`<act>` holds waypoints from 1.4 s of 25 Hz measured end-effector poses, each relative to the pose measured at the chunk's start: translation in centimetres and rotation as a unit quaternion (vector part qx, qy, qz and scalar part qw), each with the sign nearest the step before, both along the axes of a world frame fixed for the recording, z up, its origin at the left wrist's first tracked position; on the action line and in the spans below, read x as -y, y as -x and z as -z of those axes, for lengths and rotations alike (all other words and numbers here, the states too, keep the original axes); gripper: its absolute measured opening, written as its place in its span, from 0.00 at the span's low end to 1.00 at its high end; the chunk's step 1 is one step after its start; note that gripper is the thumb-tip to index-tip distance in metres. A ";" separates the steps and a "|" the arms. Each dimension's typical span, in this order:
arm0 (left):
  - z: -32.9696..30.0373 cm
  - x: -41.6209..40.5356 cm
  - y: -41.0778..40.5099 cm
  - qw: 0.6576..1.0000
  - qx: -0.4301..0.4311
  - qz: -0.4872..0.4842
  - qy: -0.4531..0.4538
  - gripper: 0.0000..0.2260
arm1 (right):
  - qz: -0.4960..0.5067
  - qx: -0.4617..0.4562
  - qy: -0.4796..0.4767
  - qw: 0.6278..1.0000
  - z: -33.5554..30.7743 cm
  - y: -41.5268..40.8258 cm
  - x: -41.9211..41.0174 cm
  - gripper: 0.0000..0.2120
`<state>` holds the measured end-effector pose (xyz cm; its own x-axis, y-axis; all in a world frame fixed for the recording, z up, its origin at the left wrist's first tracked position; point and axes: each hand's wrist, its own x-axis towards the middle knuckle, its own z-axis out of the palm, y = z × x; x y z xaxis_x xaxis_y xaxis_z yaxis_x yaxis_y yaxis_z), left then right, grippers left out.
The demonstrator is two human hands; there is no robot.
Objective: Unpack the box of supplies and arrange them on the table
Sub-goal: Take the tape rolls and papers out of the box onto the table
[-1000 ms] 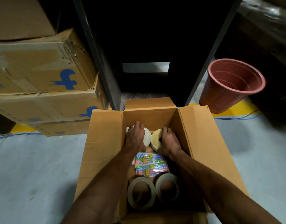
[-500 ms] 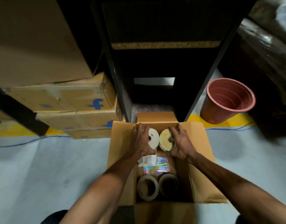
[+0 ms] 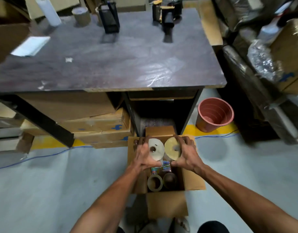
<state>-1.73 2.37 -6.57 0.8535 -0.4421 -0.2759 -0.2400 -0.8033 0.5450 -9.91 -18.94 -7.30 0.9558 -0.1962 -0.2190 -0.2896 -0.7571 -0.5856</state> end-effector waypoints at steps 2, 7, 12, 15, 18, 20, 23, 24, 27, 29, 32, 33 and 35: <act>-4.0 -0.8 1.1 0.998 0.002 -0.032 0.045 0.51 | 0.012 0.017 -0.016 1.000 -4.1 0.9 -0.5 0.58; -13.4 -2.7 4.3 0.992 0.029 -0.076 0.092 0.46 | 0.015 0.037 -0.033 0.999 -13.2 3.3 -1.8 0.58; -21.0 -4.0 7.2 0.990 0.040 -0.100 0.096 0.45 | 0.009 0.067 -0.063 0.996 -20.9 4.9 -3.0 0.53; -24.7 -5.0 8.3 0.984 0.057 -0.122 0.113 0.44 | 0.000 0.086 -0.083 0.993 -24.3 5.5 -3.3 0.52; -27.5 -6.0 9.4 0.979 0.068 -0.145 0.123 0.42 | -0.014 0.104 -0.083 0.991 -26.7 5.5 -3.8 0.53; -29.2 -6.6 9.7 0.975 0.082 -0.160 0.132 0.41 | -0.020 0.117 -0.085 0.989 -28.2 5.4 -4.4 0.55; -30.6 -7.4 9.6 0.970 0.092 -0.180 0.132 0.43 | -0.035 0.116 -0.091 0.989 -29.6 4.5 -5.1 0.59; -31.0 -7.6 9.4 0.968 0.097 -0.187 0.134 0.43 | -0.041 0.119 -0.093 0.988 -30.0 4.1 -5.2 0.58; -32.0 -8.2 8.3 0.963 0.102 -0.207 0.142 0.43 | -0.045 0.131 -0.112 0.984 -31.1 2.7 -5.9 0.54; -32.3 -8.7 7.2 0.962 0.106 -0.209 0.142 0.43 | -0.053 0.137 -0.121 0.982 -31.6 1.5 -6.2 0.51; -32.2 -9.9 4.4 0.961 0.114 -0.212 0.136 0.44 | -0.065 0.147 -0.120 0.980 -31.9 -1.2 -6.9 0.50; -32.1 -10.3 3.3 0.961 0.115 -0.212 0.132 0.45 | -0.065 0.148 -0.120 0.980 -31.9 -2.2 -7.2 0.49; -31.7 -11.4 0.8 0.963 0.120 -0.207 0.127 0.44 | -0.064 0.150 -0.119 0.979 -31.8 -4.2 -8.1 0.48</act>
